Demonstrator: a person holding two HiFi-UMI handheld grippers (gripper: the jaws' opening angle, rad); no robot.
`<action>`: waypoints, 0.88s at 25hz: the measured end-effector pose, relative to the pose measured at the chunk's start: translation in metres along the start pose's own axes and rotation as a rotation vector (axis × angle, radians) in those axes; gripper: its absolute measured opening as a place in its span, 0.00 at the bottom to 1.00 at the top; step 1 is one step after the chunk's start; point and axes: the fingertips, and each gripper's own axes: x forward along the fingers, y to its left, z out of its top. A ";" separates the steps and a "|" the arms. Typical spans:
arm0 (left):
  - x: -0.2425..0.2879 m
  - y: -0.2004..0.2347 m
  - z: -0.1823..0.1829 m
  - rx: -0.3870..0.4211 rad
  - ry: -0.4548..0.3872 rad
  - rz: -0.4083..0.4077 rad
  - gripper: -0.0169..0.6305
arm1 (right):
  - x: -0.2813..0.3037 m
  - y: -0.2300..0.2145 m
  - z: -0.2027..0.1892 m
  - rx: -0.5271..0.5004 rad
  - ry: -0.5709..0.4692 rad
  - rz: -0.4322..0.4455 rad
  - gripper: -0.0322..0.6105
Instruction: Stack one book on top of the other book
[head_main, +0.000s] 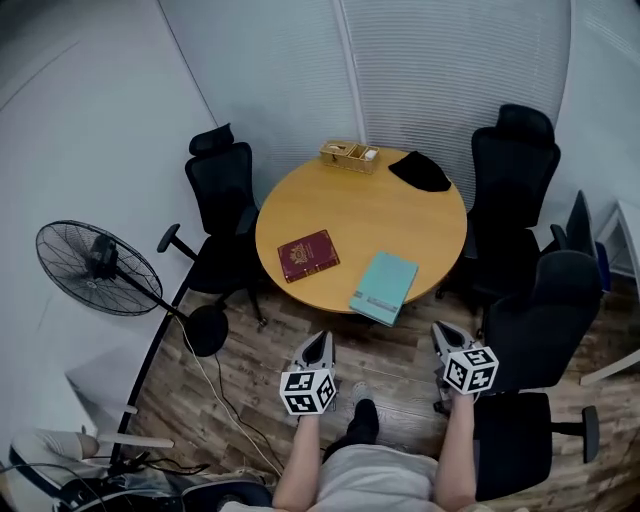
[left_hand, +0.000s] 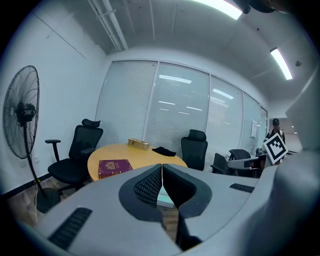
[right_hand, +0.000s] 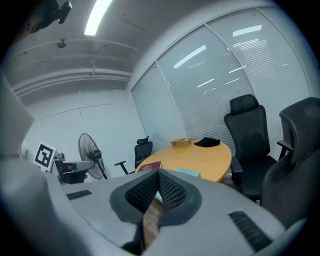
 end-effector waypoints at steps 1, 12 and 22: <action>0.011 0.004 0.005 -0.003 0.003 -0.003 0.07 | 0.008 -0.004 0.005 0.015 -0.006 -0.003 0.08; 0.117 0.053 0.041 -0.041 0.020 -0.050 0.07 | 0.092 -0.049 0.040 0.089 -0.006 -0.081 0.08; 0.200 0.079 0.045 -0.064 0.055 -0.143 0.07 | 0.154 -0.066 0.048 0.072 0.019 -0.156 0.08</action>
